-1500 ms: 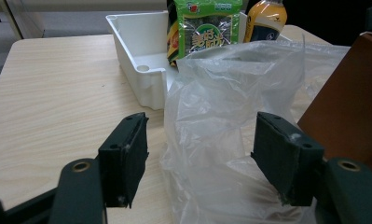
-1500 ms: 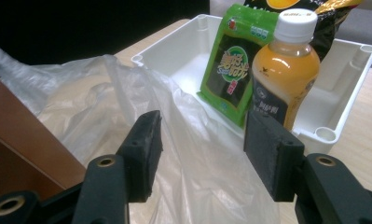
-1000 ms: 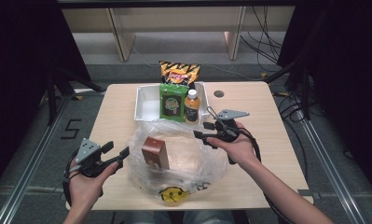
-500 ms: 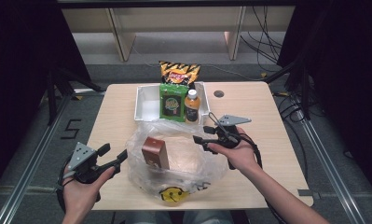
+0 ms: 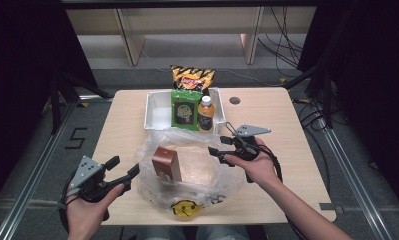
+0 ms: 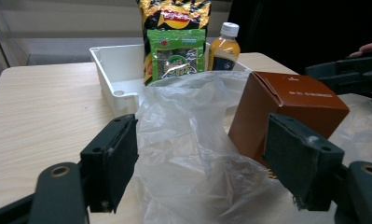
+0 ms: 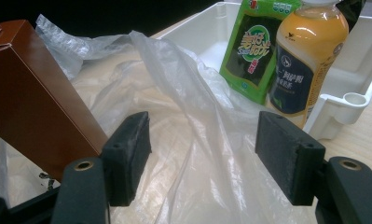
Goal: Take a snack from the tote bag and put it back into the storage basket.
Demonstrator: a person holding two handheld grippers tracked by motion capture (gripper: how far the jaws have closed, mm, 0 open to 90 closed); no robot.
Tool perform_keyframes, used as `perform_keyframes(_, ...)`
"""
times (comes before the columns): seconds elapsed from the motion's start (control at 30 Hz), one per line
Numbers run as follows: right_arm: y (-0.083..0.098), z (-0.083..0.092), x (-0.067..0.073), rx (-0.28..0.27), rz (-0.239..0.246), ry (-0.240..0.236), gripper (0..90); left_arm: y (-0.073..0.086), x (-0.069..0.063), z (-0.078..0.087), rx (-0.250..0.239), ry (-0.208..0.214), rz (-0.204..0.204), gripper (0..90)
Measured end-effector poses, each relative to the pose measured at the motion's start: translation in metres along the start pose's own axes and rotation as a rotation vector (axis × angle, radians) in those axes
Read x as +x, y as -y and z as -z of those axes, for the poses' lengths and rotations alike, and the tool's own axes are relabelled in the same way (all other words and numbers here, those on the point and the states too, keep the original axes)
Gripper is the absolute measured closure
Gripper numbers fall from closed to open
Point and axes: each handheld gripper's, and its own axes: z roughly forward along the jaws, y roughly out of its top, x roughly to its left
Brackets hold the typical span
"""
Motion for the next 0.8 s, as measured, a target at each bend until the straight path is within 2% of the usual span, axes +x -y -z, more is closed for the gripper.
perform_keyframes(0.37,0.0,0.001,0.001,0.014,-0.006,0.0,34.9,-0.002,-0.009,0.0,-0.014,0.031,-0.022,24.7)
perform_keyframes(0.43,0.0,0.001,-0.001,0.008,0.011,0.001,34.9,-0.001,-0.01,-0.001,-0.02,0.042,-0.023,24.6)
perform_keyframes(0.5,0.0,0.001,0.002,-0.01,-0.028,0.004,34.9,0.0,-0.014,-0.002,-0.013,0.053,-0.026,24.5)
perform_keyframes(0.57,-0.001,0.001,0.002,-0.009,-0.033,0.005,34.9,0.0,-0.015,-0.003,-0.014,0.062,-0.03,24.5)
perform_keyframes(0.6,-0.001,0.002,-0.001,-0.007,0.022,-0.005,34.9,0.0,-0.017,-0.003,-0.007,0.055,-0.028,24.5)
perform_keyframes(0.63,-0.002,0.002,-0.001,-0.002,0.021,0.002,34.8,0.0,-0.018,-0.003,-0.007,0.061,-0.029,24.5)
perform_keyframes(0.67,-0.002,0.002,0.001,-0.007,-0.01,0.006,34.4,0.0,-0.02,-0.003,-0.011,0.066,-0.037,24.5)
perform_keyframes(0.73,-0.001,0.001,0.002,-0.008,-0.024,-0.001,34.2,0.001,-0.022,-0.005,-0.018,0.079,-0.038,24.5)
perform_keyframes(0.8,-0.002,0.001,0.002,-0.019,-0.006,-0.005,33.5,0.001,-0.025,-0.005,-0.014,0.084,-0.042,24.0)
